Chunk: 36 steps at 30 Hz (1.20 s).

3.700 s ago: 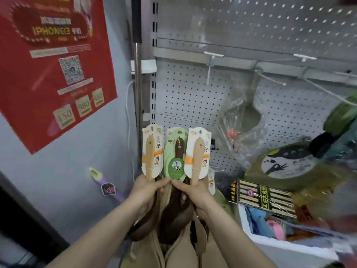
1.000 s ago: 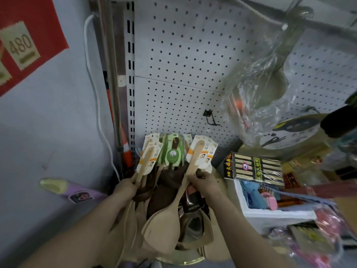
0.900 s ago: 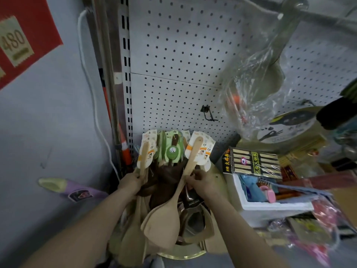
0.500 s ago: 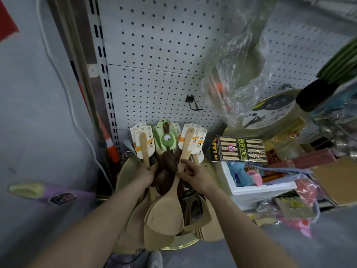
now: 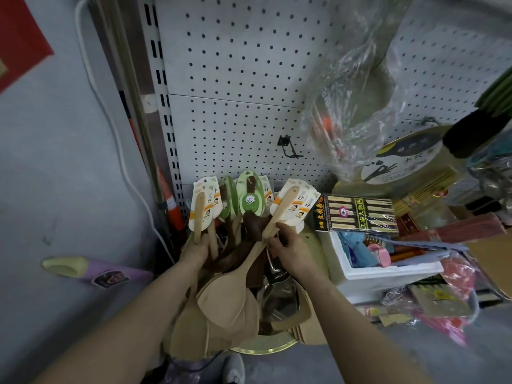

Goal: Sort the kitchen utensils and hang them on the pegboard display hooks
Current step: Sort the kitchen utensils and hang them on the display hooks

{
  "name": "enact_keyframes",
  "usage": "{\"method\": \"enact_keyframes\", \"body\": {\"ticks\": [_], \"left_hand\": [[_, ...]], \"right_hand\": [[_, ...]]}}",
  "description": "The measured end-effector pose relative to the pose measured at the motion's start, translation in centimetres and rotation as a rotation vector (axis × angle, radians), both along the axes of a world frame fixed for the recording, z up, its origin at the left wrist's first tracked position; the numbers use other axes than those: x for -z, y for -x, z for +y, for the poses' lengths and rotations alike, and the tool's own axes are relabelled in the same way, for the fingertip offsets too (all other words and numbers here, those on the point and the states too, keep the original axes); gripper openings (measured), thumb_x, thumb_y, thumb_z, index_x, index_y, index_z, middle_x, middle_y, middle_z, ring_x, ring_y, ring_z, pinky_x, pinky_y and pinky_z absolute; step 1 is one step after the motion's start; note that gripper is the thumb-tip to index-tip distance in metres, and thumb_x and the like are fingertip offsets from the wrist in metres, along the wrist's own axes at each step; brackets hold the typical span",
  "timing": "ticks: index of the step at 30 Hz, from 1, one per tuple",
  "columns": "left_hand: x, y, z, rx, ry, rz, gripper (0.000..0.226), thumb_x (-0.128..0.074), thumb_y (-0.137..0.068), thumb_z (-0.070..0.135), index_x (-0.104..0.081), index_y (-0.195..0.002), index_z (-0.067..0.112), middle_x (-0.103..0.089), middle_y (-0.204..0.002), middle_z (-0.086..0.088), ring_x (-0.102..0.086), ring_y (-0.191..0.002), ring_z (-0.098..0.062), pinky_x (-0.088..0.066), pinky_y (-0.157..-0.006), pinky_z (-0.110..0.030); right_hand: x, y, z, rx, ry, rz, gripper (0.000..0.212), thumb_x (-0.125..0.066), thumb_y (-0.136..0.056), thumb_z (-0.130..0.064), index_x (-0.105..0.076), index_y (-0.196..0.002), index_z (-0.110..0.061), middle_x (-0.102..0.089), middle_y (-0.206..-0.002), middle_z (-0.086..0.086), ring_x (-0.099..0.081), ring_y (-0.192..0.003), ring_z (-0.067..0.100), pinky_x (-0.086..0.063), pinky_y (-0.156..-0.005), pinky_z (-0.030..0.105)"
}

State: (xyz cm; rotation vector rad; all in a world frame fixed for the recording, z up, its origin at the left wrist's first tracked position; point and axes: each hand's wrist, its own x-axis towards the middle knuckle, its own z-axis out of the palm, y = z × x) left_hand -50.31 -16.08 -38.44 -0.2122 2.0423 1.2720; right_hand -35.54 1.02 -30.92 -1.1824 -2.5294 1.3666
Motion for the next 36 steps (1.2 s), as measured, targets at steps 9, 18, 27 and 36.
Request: {"method": "enact_keyframes", "body": {"ticks": [9, 18, 27, 36], "left_hand": [[1.8, 0.0, -4.2, 0.153, 0.263, 0.054, 0.026, -0.049, -0.096, 0.023, -0.063, -0.113, 0.01, -0.065, -0.106, -0.014, -0.061, -0.097, -0.031, -0.05, -0.093, -0.041], [0.3, 0.0, -1.3, 0.172, 0.186, 0.331, 0.023, -0.056, -0.09, 0.016, -0.067, -0.106, 0.03, -0.067, -0.106, -0.005, -0.06, -0.1, -0.029, -0.049, -0.092, -0.039], [0.4, 2.1, 2.0, -0.027, -0.067, 0.217, 0.038, -0.063, -0.089, 0.01, -0.058, -0.125, 0.019, -0.063, -0.12, -0.002, -0.056, -0.117, -0.023, -0.042, -0.103, -0.038], [0.7, 0.7, -0.1, 0.072, 0.066, 0.198, 0.043, -0.036, -0.102, 0.02, -0.039, -0.145, 0.021, -0.052, -0.135, -0.014, -0.05, -0.121, -0.034, -0.04, -0.103, -0.039]], "right_hand": [[0.1, -0.8, -0.7, -0.002, 0.025, 0.024, 0.041, -0.062, -0.093, -0.032, -0.056, -0.132, -0.022, -0.064, -0.117, -0.001, -0.062, -0.11, 0.019, -0.051, -0.097, 0.04], [0.9, -1.9, 0.0, -0.034, 0.009, -0.032, 0.033, -0.057, -0.097, -0.035, -0.057, -0.129, -0.031, -0.065, -0.114, 0.0, -0.063, -0.097, 0.016, -0.052, -0.077, 0.029], [0.5, -1.5, 1.3, -0.058, 0.035, 0.001, 0.033, -0.057, -0.097, -0.037, -0.059, -0.128, -0.027, -0.065, -0.12, -0.001, -0.063, -0.107, 0.016, -0.053, -0.09, 0.031], [1.3, -0.2, 0.6, 0.008, -0.02, -0.009, 0.03, -0.058, -0.096, -0.039, -0.06, -0.123, -0.027, -0.067, -0.115, 0.003, -0.067, -0.095, 0.017, -0.052, -0.069, 0.023]]}}
